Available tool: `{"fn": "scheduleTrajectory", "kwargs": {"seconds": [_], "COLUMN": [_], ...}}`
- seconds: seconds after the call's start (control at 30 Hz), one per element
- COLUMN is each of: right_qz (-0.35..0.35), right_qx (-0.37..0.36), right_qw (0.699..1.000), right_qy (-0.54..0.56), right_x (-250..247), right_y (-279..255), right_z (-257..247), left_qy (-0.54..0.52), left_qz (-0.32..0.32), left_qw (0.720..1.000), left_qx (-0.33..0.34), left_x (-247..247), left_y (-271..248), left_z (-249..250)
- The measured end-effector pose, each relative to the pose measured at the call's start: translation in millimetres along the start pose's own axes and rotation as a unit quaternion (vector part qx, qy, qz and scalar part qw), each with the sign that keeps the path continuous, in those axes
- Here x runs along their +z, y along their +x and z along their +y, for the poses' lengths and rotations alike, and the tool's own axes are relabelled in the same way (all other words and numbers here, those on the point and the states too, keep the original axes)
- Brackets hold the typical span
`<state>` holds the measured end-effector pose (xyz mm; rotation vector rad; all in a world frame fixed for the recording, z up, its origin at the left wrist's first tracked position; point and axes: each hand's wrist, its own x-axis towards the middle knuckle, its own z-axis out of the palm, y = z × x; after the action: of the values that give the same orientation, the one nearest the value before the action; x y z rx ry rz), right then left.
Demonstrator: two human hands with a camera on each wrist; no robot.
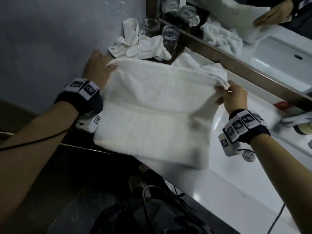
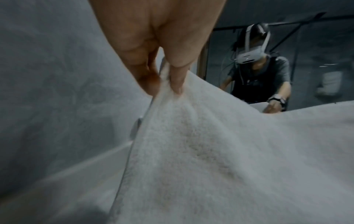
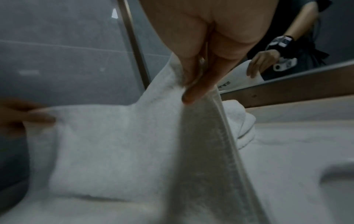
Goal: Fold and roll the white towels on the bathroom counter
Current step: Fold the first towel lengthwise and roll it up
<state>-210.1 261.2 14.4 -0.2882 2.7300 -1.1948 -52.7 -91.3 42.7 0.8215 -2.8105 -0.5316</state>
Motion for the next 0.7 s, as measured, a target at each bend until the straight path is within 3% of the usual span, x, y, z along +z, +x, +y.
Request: {"fn": "scheduleTrajectory", "kwargs": {"seconds": [0.13, 0.2, 0.37, 0.53, 0.7], "right_qz": [-0.001, -0.021, -0.016, -0.095, -0.105], "right_qx": [0.056, 0.088, 0.104, 0.172, 0.221], "right_qw": [0.998, 0.993, 0.994, 0.980, 0.969], "right_qy": [0.035, 0.074, -0.006, -0.014, -0.009], "right_x": [11.5, 15.3, 26.5, 37.8, 44.4], "right_y": [11.6, 6.2, -41.8, -88.7, -100.5], "right_z": [9.8, 20.5, 57.3, 78.4, 75.4], "left_qy": [-0.095, -0.065, -0.019, -0.055, -0.077], "left_qz": [0.018, -0.038, -0.167, -0.126, -0.130], "left_qw": [0.993, 0.990, 0.962, 0.963, 0.951], "left_qx": [-0.065, -0.117, -0.213, -0.231, -0.268], "left_x": [19.9, 36.0, 76.1, 90.0, 88.9], "left_y": [4.1, -8.5, -82.4, -131.5, -141.0], "left_z": [-2.6, -14.5, -45.0, -61.8, -68.7]}}
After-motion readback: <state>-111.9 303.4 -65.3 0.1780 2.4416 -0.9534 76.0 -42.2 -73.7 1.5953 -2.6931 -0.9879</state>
